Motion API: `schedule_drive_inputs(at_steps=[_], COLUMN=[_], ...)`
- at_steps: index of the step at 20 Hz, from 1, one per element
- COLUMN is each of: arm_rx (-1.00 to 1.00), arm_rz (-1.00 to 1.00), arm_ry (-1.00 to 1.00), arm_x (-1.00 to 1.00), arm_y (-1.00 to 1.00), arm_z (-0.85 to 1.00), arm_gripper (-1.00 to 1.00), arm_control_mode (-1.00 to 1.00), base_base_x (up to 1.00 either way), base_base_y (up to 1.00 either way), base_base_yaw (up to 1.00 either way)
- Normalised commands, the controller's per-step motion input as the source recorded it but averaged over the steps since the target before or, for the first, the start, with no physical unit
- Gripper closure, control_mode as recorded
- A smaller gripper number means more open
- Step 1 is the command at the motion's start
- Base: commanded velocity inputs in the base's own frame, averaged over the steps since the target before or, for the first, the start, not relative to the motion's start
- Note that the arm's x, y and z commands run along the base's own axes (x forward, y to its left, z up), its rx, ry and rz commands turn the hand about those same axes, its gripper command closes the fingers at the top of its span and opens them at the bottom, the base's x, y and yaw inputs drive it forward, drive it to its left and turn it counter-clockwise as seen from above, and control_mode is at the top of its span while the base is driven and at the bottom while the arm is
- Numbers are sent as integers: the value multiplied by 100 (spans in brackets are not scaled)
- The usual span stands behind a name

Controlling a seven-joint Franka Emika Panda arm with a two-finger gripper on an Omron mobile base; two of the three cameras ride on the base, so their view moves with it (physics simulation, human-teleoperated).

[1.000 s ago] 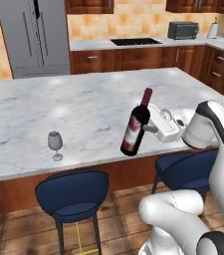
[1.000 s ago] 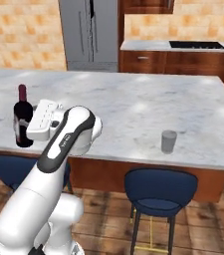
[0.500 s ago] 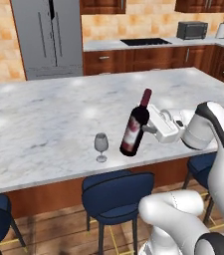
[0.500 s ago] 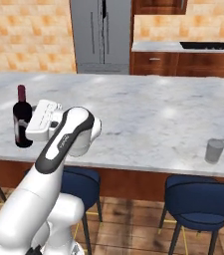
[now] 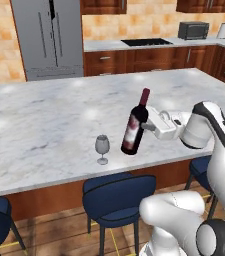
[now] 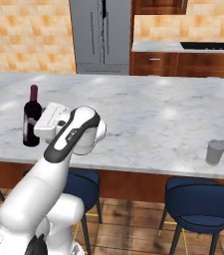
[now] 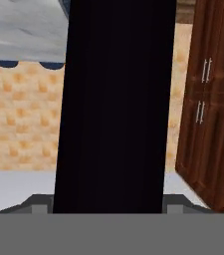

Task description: There is a wine glass and glass cup on the dining counter. Place the wine bottle next to the wine glass and the juice bottle next to the glass cup.

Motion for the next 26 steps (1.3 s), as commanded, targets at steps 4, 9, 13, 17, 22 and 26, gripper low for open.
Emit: schedule_drive_inputs(at_steps=[4, 9, 13, 17, 22, 26], arm_rx=[-18, -25, -12, 0, 0, 2], arm_rz=[9, 6, 0, 0, -1, -1], arm_ry=[8, 0, 0, 0, 0, 0], arm_x=[95, 73, 76, 74, 39, 32], arm_y=[-69, -33, 0, 4, 13, 14], arm_z=[-51, -61, -36, -54, -53, -56], arm_gripper=[100, 100, 100, 100, 100, 100], arm_control_mode=[-100, -100, -100, -100, -100, -100], base_base_x=[0, 0, 0, 0, 0, 0], base_base_y=[0, 0, 0, 0, 0, 0], base_base_yaw=[0, 0, 0, 0, 0, 0])
